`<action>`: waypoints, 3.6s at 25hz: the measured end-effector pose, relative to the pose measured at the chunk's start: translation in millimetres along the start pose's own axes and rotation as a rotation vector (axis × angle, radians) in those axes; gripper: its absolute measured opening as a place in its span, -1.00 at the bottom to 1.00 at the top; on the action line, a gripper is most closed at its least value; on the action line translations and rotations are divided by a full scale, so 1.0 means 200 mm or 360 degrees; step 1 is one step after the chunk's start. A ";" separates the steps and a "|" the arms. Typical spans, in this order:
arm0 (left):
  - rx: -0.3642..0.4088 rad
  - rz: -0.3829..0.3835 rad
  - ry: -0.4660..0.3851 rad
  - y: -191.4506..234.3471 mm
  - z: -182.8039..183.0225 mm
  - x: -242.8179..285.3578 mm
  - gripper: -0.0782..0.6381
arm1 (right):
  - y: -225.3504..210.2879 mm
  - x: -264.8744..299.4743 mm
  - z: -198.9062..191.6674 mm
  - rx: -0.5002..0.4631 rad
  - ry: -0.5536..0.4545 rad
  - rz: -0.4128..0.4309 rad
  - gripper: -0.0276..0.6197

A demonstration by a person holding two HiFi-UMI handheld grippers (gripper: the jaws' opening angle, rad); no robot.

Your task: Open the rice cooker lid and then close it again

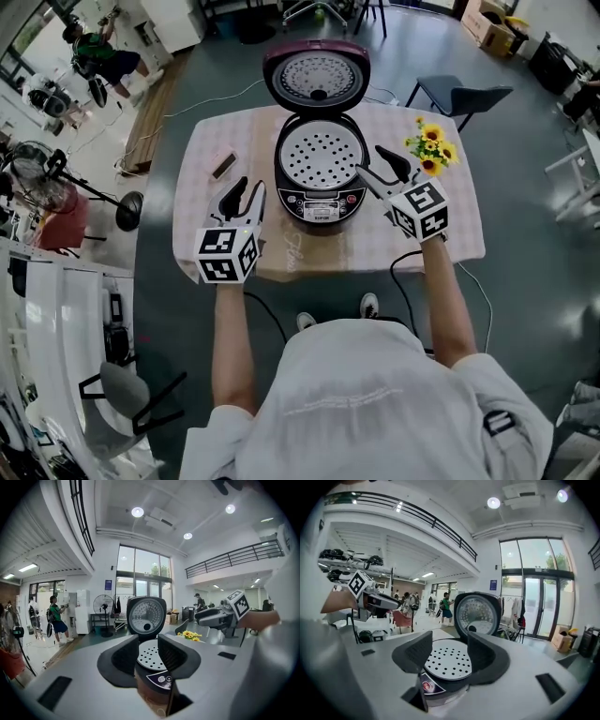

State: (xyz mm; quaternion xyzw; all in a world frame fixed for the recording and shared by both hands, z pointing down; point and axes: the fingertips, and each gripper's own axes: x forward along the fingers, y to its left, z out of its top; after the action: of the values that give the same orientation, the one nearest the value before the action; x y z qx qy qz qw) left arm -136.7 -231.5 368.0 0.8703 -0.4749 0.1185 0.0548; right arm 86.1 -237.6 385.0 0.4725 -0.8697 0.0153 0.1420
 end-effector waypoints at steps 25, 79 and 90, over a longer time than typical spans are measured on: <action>0.0194 -0.0217 -0.0158 0.10 0.27 -0.09 -0.40 | -0.04 -0.28 0.37 0.0007 -0.0200 -0.0351 -0.18; 0.0785 -0.0642 0.0134 0.31 0.59 1.40 0.10 | -0.54 0.38 -0.04 0.0482 -0.0021 -0.0208 -0.58; 0.0927 -0.0698 0.0165 0.24 0.61 1.42 0.07 | -0.56 0.34 -0.05 0.0368 -0.0022 -0.0215 -0.65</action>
State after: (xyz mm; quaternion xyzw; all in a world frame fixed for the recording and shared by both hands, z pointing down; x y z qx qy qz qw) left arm -9.4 -513.8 322.0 0.9234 -0.2200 0.2780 -0.1473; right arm 145.8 -354.1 400.7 0.5433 -0.8293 0.1024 0.0812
